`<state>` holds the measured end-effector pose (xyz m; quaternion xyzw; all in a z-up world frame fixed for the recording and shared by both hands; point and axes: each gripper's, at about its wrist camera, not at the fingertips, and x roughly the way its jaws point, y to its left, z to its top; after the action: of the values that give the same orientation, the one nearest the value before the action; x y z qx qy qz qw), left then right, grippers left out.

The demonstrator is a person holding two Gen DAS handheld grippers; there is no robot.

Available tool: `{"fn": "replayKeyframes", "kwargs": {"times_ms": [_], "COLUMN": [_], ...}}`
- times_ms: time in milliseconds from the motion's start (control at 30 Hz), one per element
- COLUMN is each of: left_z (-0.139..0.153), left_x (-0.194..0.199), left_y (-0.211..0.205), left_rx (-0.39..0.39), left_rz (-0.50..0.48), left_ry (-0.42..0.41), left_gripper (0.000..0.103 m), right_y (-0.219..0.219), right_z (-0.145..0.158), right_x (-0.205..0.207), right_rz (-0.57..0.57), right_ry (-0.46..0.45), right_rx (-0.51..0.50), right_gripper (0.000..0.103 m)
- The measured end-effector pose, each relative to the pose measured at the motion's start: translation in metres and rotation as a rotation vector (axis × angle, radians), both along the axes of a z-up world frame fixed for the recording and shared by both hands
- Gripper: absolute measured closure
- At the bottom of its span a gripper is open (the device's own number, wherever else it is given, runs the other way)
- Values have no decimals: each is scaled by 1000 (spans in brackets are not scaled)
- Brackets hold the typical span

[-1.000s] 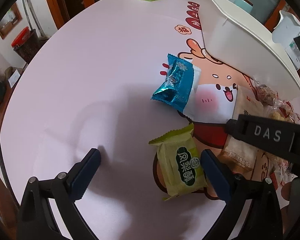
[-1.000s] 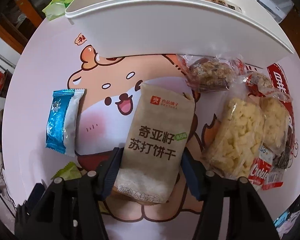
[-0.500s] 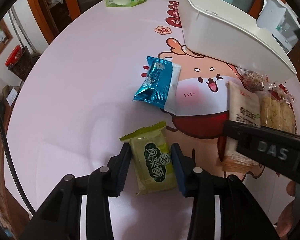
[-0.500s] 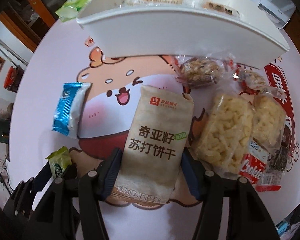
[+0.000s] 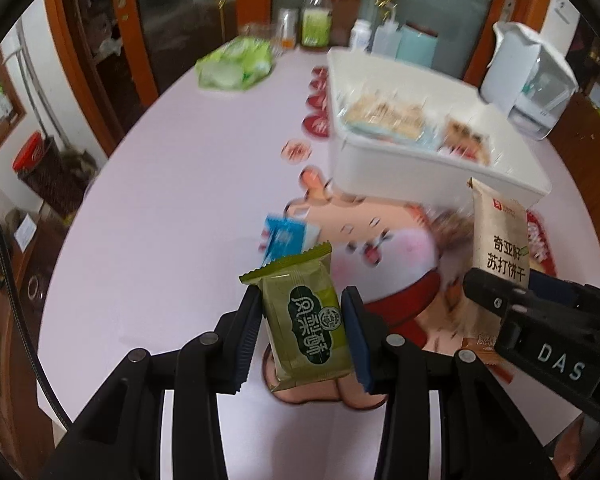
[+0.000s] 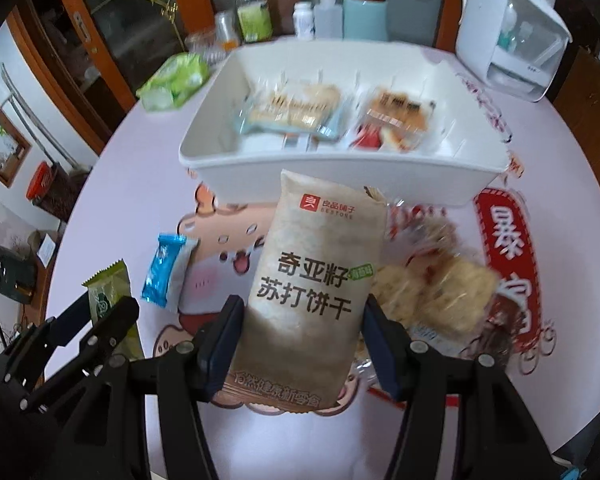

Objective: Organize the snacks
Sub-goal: 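Close left tool on green snack pack and lift while right tool lifts cracker bag, then carry both snacks over the white tray and open both tools to release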

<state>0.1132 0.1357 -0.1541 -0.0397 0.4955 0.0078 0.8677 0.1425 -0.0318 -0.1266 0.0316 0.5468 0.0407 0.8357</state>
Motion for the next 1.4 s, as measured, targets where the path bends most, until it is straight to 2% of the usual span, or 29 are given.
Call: {"fn": "replayKeyframes", "kwargs": {"times_ms": [367,533,767,967,1133,1200,1267,1300,1400], "left_z": [71,99,129,135,111,96,83,77,70], "left_x": [32,49,98,146,186,198,206,209,206], "left_y": [-33,-49,-77,-100,-112,-117,-120,-124,-131], "left_rx": [-9,21,82,154,225,257,272,288,334], "left_rz": [-42,-60,-79,-79,-52,-51,-67,-72,-73], "left_ry": [-109,-151,-214,-226,-166,-131,-96,-84,-90], "left_gripper": [64,63,63,63,63,56,9,5,5], "right_y": [-54,-77,-99,-109,-102,-97,-93,-91,-94], "right_z": [49,66,83,75,39,20,10,8,9], "right_x": [33,50,93,132,166,179,181,179,170], "right_rz": [-94,-126,-160,-175,-116,-85,-64,-61,-56], "right_ry": [-172,-256,-347,-361,-300,-228,-201,-205,-221], "right_rx": [30,15,13,-1,-41,-46,-56,-76,-90], "right_gripper": [44,44,43,43,43,42,34,33,30]}}
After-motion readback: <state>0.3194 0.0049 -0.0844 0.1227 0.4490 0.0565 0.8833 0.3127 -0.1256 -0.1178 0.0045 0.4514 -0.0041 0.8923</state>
